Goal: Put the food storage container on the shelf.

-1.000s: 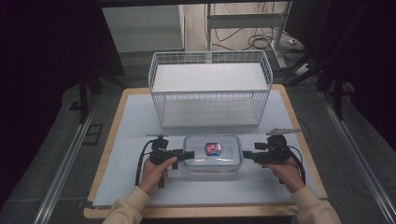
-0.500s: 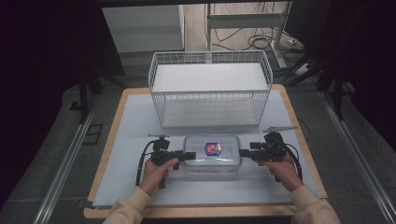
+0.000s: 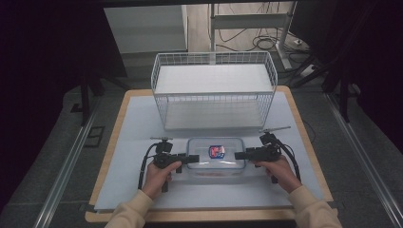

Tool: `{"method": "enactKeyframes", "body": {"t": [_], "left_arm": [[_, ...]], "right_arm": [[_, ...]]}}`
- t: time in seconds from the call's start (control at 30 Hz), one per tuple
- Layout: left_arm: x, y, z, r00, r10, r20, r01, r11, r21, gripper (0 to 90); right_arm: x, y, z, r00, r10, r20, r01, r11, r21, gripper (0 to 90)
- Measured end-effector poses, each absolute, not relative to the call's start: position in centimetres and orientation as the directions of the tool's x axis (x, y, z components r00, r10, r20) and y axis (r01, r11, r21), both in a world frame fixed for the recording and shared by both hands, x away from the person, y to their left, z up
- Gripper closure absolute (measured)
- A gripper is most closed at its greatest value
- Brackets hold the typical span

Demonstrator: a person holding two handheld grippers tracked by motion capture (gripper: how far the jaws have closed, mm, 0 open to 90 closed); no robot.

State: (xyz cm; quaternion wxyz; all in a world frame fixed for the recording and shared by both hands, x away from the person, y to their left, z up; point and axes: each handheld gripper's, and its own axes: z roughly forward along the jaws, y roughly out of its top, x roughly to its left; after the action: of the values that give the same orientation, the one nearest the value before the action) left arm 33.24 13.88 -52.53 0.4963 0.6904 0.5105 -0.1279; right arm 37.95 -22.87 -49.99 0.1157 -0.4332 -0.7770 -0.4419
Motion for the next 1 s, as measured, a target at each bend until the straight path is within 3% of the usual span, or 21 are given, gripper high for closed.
{"method": "enactKeyframes", "body": {"t": [0.4, 0.57, 1.0], "left_arm": [[33.1, 13.9, -52.5, 0.451, 0.577, -0.681, 0.829, 0.012, 0.559, 28.1], [32.8, 14.0, -52.3, 0.465, 0.581, -0.668, 0.817, 0.008, 0.577, 30.2], [32.0, 14.3, -52.2, 0.477, 0.576, -0.664, 0.800, 0.026, 0.599, 35.3]], "right_arm": [[38.5, -23.8, -50.4, -0.510, 0.539, 0.670, 0.846, 0.176, 0.503, 37.5], [38.5, -24.3, -50.4, -0.501, 0.522, 0.690, 0.852, 0.159, 0.498, 43.5], [37.8, -24.5, -50.0, -0.519, 0.515, 0.682, 0.839, 0.157, 0.521, 47.4]]}}
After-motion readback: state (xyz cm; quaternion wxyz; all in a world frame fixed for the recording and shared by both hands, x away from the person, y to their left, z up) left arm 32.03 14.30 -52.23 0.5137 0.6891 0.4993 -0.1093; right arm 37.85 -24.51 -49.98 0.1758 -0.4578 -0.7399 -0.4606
